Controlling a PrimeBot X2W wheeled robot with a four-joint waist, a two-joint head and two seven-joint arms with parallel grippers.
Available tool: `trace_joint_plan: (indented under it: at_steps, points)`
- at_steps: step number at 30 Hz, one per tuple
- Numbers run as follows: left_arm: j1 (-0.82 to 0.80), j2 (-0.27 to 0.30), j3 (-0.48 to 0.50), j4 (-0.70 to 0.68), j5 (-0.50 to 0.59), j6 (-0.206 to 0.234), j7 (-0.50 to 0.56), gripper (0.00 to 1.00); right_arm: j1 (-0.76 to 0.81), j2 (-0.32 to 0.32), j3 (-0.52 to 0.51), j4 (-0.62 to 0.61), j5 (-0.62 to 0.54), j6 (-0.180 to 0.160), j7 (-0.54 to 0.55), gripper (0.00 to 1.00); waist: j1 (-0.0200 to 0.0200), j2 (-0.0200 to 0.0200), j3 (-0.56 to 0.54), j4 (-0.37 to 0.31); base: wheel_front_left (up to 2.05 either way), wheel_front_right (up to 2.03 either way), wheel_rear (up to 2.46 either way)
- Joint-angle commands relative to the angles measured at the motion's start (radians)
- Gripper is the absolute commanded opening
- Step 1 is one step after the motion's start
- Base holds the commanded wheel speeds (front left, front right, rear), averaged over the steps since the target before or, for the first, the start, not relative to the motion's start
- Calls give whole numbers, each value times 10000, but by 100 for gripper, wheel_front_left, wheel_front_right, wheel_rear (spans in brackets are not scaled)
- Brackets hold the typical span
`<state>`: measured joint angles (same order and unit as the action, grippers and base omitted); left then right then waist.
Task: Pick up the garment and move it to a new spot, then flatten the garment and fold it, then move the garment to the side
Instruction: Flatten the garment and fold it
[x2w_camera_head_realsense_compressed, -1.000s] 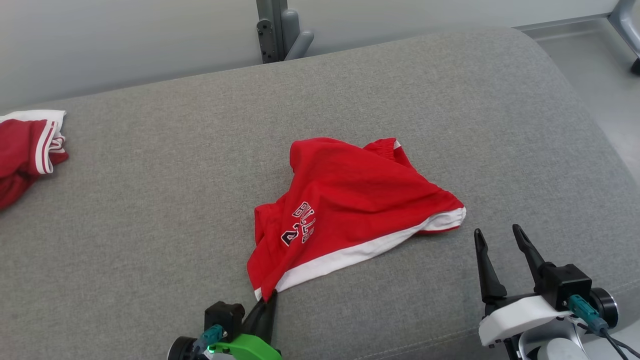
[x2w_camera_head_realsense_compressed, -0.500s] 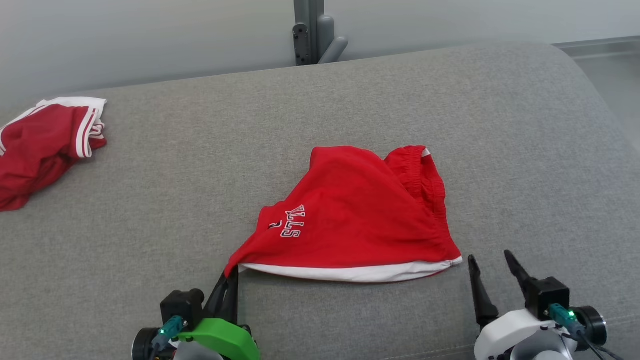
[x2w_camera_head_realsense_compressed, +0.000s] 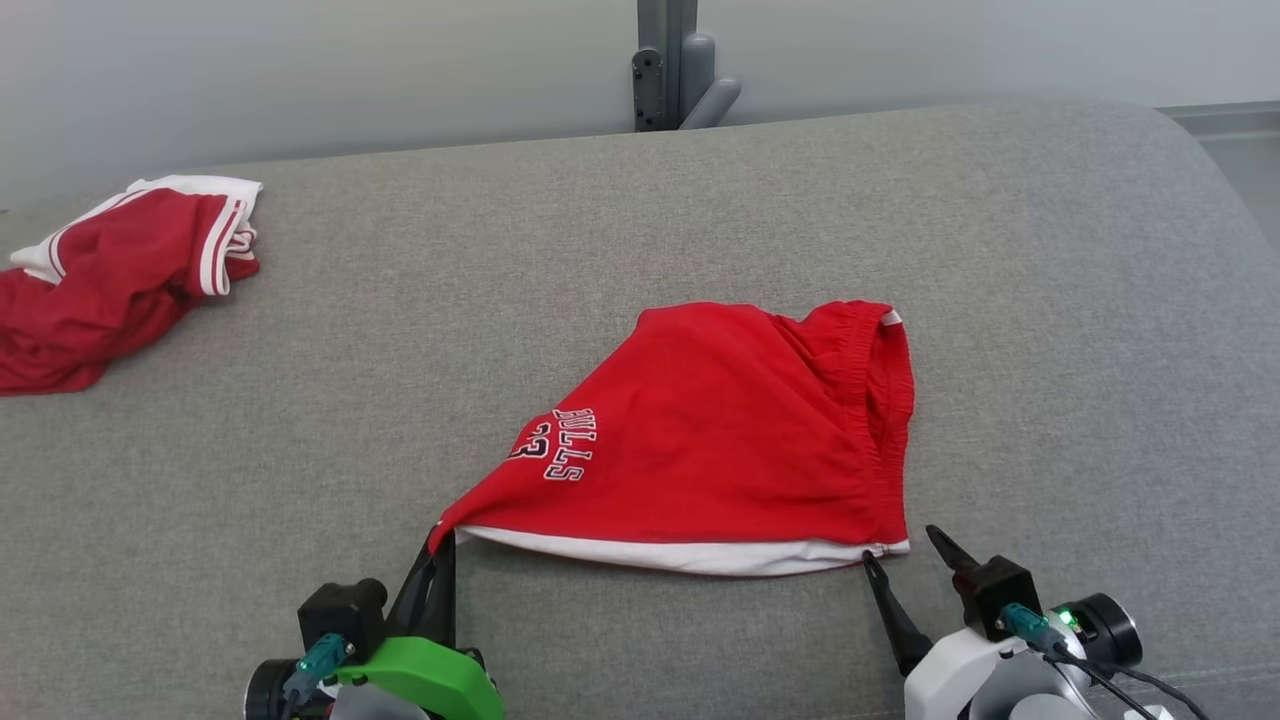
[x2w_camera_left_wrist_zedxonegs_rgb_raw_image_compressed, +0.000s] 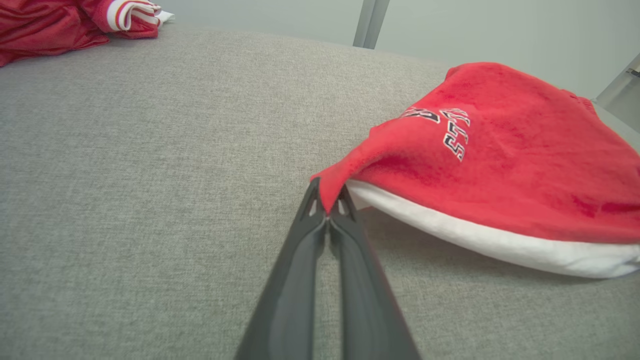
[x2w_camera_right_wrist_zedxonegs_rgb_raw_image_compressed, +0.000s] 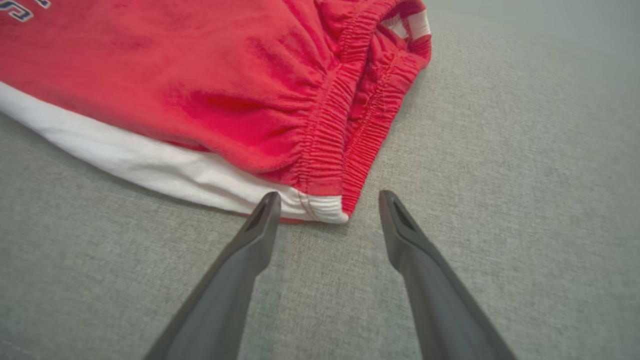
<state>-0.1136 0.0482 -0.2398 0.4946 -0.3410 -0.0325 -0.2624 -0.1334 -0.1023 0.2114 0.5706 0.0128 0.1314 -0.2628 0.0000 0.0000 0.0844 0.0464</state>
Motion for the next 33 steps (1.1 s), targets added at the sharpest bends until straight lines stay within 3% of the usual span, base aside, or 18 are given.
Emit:
trace_joint_plan:
  at_steps: [1, 5, 6, 8, 9, 12, 15, 17, 24, 33]
  points:
    - [-27, 40, -2, 9, 11, -9, -28, 0, -186, -109, 133, 162, -75, -14, -40, 100, 0, 0, 21, 56, 0, 0, 0]
    - [-48, 40, -21, 20, -1, 16, -28, 0, -527, -255, 457, 576, -46, -14, -40, 95, 0, 0, 40, 143, 0, 0, 0]
    - [-54, 40, -24, 27, -4, 19, -28, 0, -595, -276, 523, 669, 14, -14, -39, 88, 0, 0, 41, 160, 0, 0, 0]
    - [-73, 40, -29, 38, -13, 22, -28, 0, -722, -320, 748, 869, 146, -14, -40, 58, 0, 0, 42, 193, 0, 0, 0]
    - [-79, 40, -34, 44, -16, 25, -28, 0, -801, -359, 873, 966, 193, -14, -40, 49, 0, 0, 43, 204, 0, 0, 0]
    - [-96, 40, -43, 71, -13, 25, -28, 0, -977, -418, 1229, 1250, 420, -14, -39, 41, 0, 0, 38, 219, 0, 0, 0]
    - [-105, 40, -46, 97, -12, 10, -28, 0, -1066, -476, 1470, 1408, 740, -14, -39, 24, 0, 0, 15, 224, 0, 0, 0]
    - [-83, 40, -28, 82, -17, 6, -28, 0, -1077, -509, 1516, 1259, 1012, -14, -40, 0, 0, 0, -10, 208, 0, 0, 0]
    - [9, 40, 94, -264, -305, -116, -28, 0, -608, -373, 1485, -107, 2881, -14, -39, 0, 0, 0, -233, 68, 0, 0, 0]
    - [159, 39, 453, -1790, -1877, -407, -28, 0, -149, -1664, 1923, -3030, 4942, -14, 25, 0, 0, 0, -948, -331, 0, 0, 0]
